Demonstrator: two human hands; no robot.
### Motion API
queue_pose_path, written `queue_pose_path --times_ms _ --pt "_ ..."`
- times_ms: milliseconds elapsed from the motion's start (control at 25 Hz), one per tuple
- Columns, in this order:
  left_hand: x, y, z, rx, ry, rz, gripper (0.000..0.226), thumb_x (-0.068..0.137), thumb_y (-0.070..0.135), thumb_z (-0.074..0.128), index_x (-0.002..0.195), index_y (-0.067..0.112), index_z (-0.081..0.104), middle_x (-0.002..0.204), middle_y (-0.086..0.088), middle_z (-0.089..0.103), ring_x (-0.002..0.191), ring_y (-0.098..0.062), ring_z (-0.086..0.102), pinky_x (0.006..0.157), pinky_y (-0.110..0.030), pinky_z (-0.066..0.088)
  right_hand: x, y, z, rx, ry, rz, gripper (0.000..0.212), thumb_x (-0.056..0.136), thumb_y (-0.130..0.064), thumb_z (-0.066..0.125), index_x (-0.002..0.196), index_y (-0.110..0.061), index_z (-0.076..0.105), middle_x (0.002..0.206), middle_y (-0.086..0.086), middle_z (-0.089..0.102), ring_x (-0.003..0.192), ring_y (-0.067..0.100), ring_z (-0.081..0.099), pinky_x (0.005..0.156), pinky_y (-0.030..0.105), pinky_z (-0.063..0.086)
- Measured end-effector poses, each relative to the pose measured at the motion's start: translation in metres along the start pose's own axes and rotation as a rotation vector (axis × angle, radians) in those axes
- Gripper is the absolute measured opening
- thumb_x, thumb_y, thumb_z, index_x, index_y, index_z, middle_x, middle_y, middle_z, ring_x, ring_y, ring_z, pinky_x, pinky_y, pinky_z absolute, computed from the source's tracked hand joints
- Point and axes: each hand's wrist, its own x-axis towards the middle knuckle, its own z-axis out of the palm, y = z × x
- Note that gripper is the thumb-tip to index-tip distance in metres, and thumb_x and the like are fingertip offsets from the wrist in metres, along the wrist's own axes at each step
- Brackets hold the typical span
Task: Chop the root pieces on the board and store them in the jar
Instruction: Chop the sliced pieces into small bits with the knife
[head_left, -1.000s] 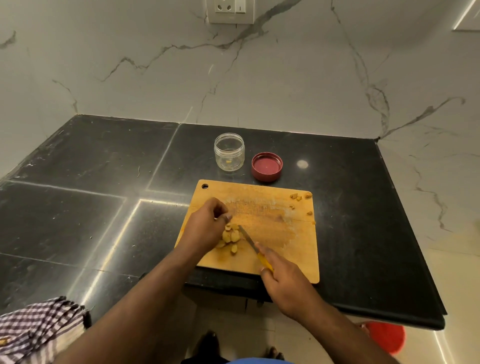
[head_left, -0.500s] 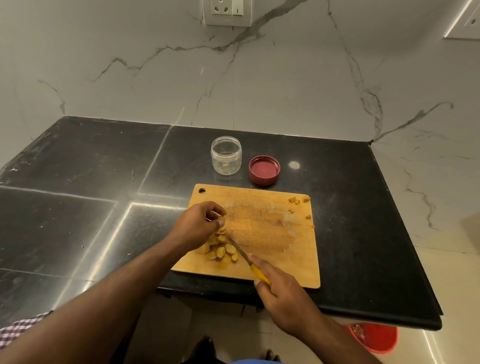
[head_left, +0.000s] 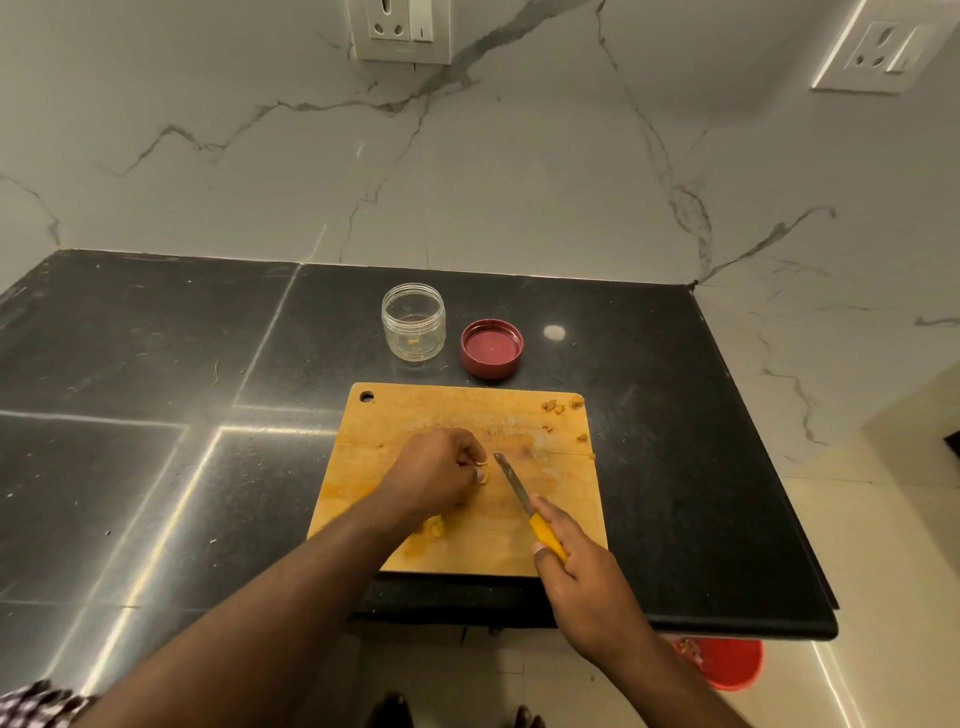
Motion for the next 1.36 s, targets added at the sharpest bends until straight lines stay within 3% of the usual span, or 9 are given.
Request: queue_pose_path --times_ms 120,280,480,600,840,1080,1200,1280,1360 --pt "0.003 -0.002 -0.005 0.061 0.078 -0.013 0.029 0.096 0.02 0.068 0.124 0.027 0.069 0.118 0.006 0.067 0.099 -0.009 0.058 0.08 -0.023 0.051 -0.003 0.002 -0.003 0.018 0.019 0.018 0.048 0.103 -0.025 0.045 0.148 -0.039 0.035 0.094 -0.024 0.053 0.112 0.016 0.057 0.09 0.03 0.049" --pt "0.002 -0.004 -0.009 0.13 0.058 0.009 0.032 0.093 0.024 0.071 0.126 0.027 0.068 0.113 0.008 0.068 0.098 -0.009 0.06 0.082 -0.025 0.054 -0.004 0.005 -0.004 0.035 0.038 0.031 0.048 0.102 -0.027 0.045 0.147 -0.042 0.035 0.094 -0.02 0.058 0.086 0.019 0.064 0.072 0.031 0.054" --pt "0.002 -0.004 0.006 0.12 0.045 -0.007 0.035 0.09 0.02 0.073 0.125 0.023 0.069 0.118 0.005 0.071 0.1 -0.008 0.062 0.089 -0.029 0.057 -0.004 0.002 -0.005 0.038 0.009 0.028 0.048 0.103 -0.027 0.043 0.149 -0.038 0.033 0.094 -0.026 0.052 0.111 0.017 0.058 0.089 0.03 0.051" --pt "0.004 -0.003 0.009 0.137 0.063 -0.001 0.031 0.093 0.015 0.067 0.122 0.025 0.071 0.12 0.005 0.071 0.104 -0.008 0.063 0.092 -0.028 0.056 -0.004 0.002 -0.006 0.016 -0.001 0.025 0.049 0.103 -0.027 0.044 0.149 -0.038 0.033 0.101 -0.031 0.051 0.086 0.008 0.061 0.081 0.027 0.054" --pt "0.007 -0.002 0.012 0.118 0.08 -0.008 0.033 0.093 0.018 0.067 0.125 0.024 0.068 0.117 0.006 0.069 0.096 -0.006 0.056 0.086 -0.023 0.051 -0.003 0.01 -0.008 0.025 -0.001 0.027 0.048 0.102 -0.028 0.044 0.148 -0.04 0.033 0.101 -0.01 0.064 0.061 0.005 0.056 0.055 0.022 0.048" --pt "0.007 -0.004 0.024 0.103 0.15 -0.045 0.025 0.092 0.022 0.071 0.117 0.022 0.074 0.117 0.004 0.072 0.094 -0.004 0.056 0.084 -0.021 0.049 0.002 0.02 -0.013 0.008 -0.027 -0.02 0.05 0.102 -0.025 0.042 0.15 -0.039 0.031 0.13 -0.011 0.055 0.07 -0.004 0.057 0.061 0.014 0.044" --pt "0.004 -0.003 0.027 0.082 0.168 -0.068 0.025 0.093 0.021 0.07 0.118 0.021 0.074 0.119 0.003 0.072 0.097 -0.006 0.059 0.085 -0.021 0.047 0.009 0.027 -0.014 -0.008 -0.042 -0.058 0.05 0.102 -0.026 0.041 0.15 -0.039 0.03 0.134 -0.009 0.055 0.07 -0.005 0.052 0.061 0.012 0.039" --pt "0.003 -0.001 0.029 0.08 0.18 -0.079 0.026 0.093 0.021 0.07 0.119 0.02 0.074 0.12 0.003 0.072 0.102 -0.009 0.062 0.086 -0.021 0.048 0.015 0.028 -0.014 0.018 -0.048 -0.093 0.05 0.103 -0.025 0.041 0.15 -0.038 0.031 0.137 -0.01 0.052 0.085 -0.002 0.058 0.069 0.015 0.046" --pt "0.001 0.001 0.029 0.076 0.186 -0.094 0.026 0.093 0.021 0.07 0.119 0.02 0.074 0.12 0.003 0.072 0.105 -0.01 0.063 0.087 -0.022 0.049 0.022 0.026 -0.013 0.038 -0.044 -0.142 0.05 0.103 -0.025 0.041 0.15 -0.037 0.031 0.145 -0.013 0.045 0.112 0.001 0.054 0.091 0.024 0.051"
